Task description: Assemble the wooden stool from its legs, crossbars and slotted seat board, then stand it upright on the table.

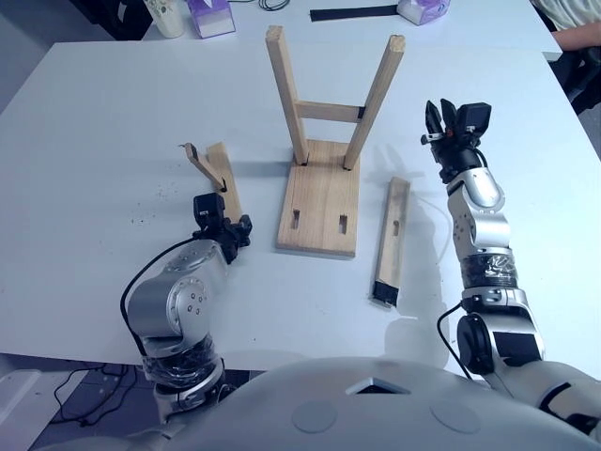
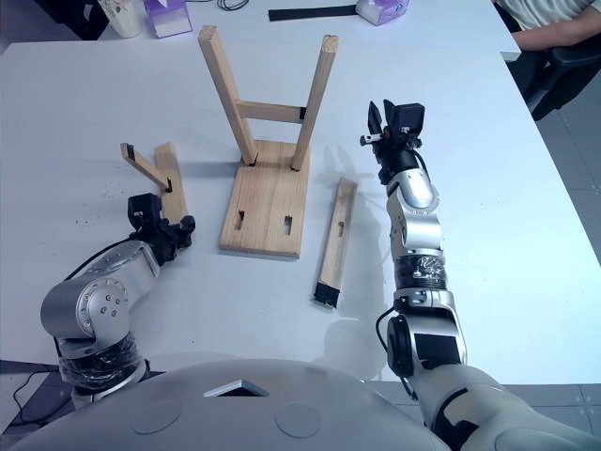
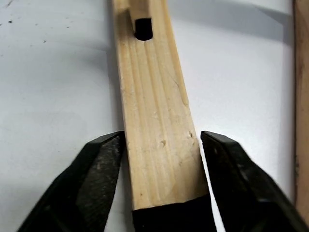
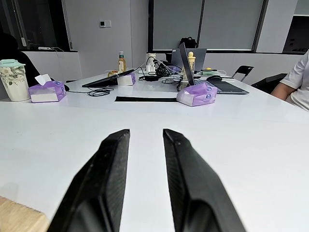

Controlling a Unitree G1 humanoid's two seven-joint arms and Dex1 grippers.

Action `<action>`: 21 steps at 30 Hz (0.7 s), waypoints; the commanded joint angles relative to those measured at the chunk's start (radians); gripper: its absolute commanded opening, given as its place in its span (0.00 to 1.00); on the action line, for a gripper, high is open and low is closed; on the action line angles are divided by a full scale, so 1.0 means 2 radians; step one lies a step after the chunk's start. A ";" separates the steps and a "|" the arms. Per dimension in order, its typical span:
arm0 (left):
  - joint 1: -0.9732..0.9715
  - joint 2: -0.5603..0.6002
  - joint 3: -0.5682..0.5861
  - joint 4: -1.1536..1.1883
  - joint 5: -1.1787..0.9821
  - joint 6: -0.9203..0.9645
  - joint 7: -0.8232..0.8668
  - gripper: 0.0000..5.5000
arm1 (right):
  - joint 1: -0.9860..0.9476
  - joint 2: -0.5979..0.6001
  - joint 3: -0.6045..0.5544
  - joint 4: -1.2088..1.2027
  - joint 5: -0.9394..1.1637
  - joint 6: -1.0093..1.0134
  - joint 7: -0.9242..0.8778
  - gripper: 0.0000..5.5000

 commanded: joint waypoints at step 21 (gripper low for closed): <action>-0.363 0.111 0.266 0.216 -0.293 -0.291 -0.100 0.37 | -0.139 -0.058 -0.057 -0.187 0.201 0.233 -0.007 0.23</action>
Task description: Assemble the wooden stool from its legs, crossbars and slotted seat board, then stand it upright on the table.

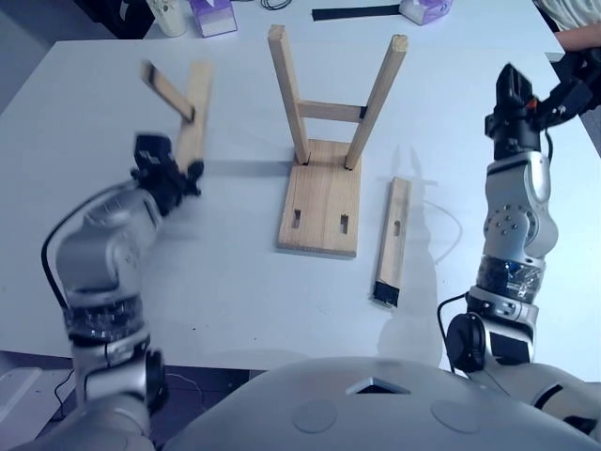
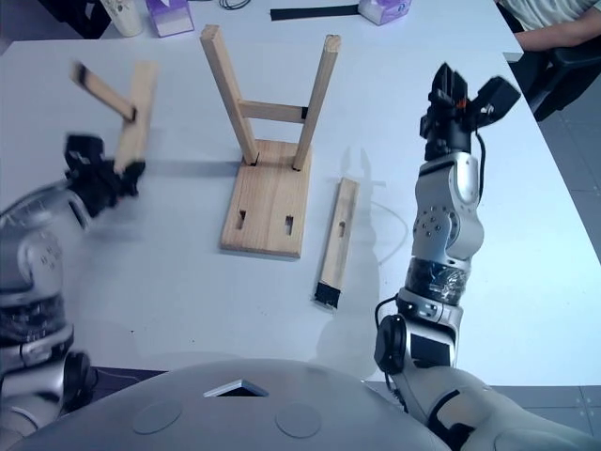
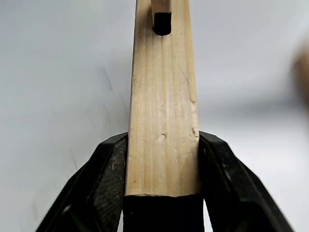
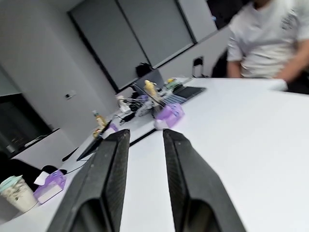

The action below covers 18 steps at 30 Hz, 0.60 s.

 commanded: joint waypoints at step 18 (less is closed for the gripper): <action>-0.095 -0.095 0.003 -0.115 -0.528 -0.134 -0.091 0.37 | -0.410 -0.130 0.082 0.135 0.177 0.272 0.429 0.23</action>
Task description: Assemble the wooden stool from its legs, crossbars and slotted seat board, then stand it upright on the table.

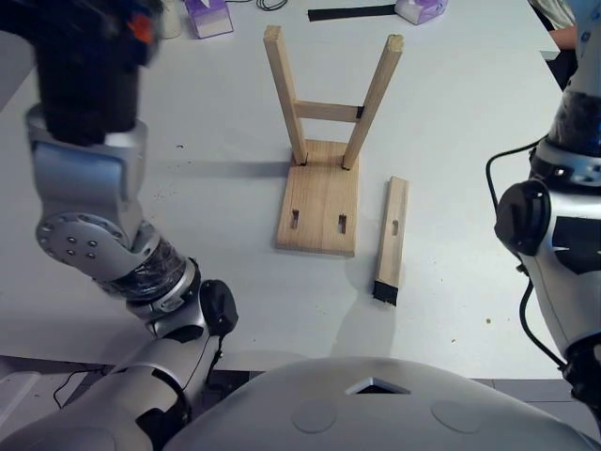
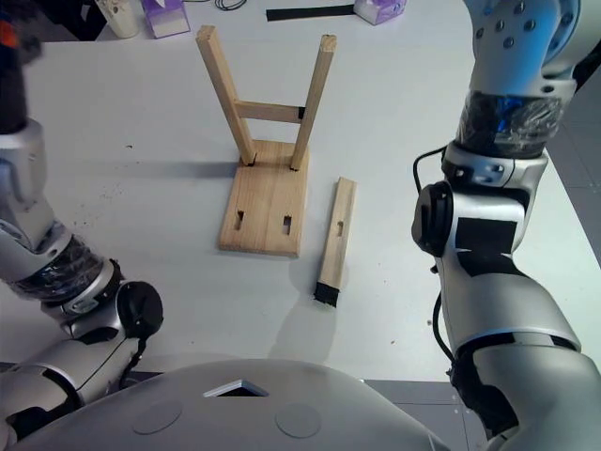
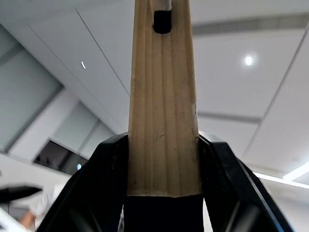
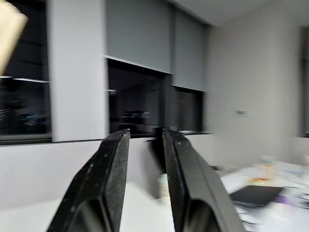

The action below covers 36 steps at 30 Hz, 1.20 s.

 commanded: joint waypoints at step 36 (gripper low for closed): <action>0.071 0.168 -0.163 0.063 0.283 -0.053 -0.347 0.37 | -0.133 -0.039 0.055 0.066 0.043 0.152 0.257 0.59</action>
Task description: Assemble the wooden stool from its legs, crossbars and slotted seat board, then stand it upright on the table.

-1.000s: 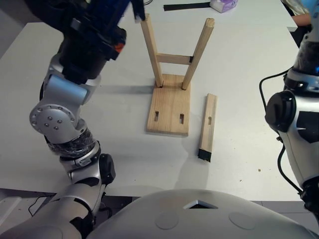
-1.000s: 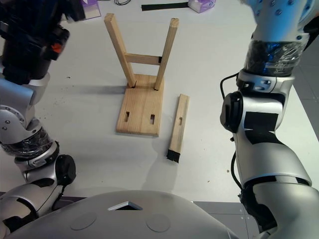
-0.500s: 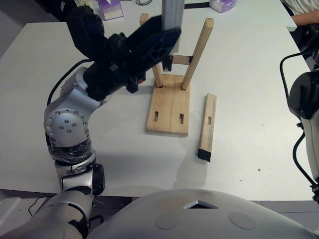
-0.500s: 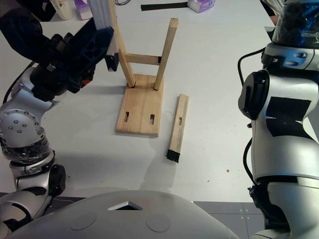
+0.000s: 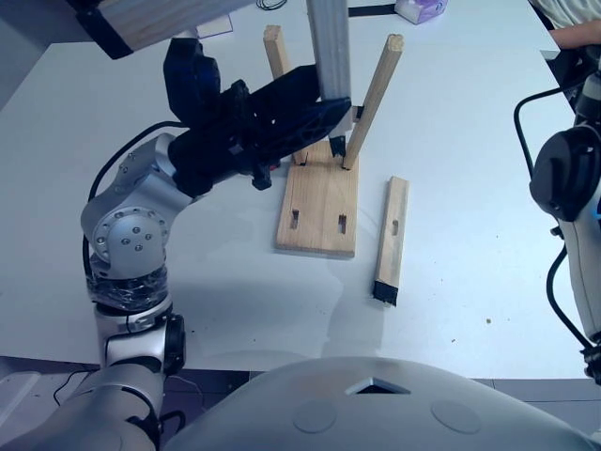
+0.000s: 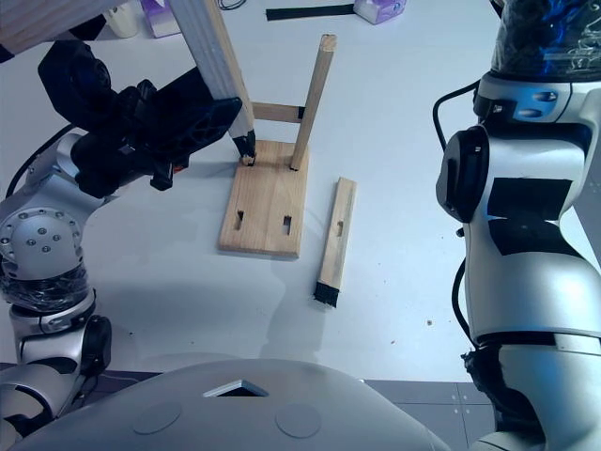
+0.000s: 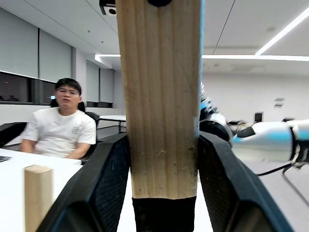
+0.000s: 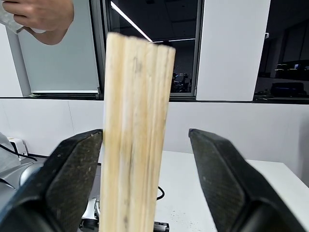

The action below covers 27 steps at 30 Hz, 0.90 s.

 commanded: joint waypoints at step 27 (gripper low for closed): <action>0.016 0.098 -0.040 0.035 0.144 -0.042 -0.121 0.37 | 0.033 -0.082 0.098 -0.053 -0.085 -0.029 0.161 0.59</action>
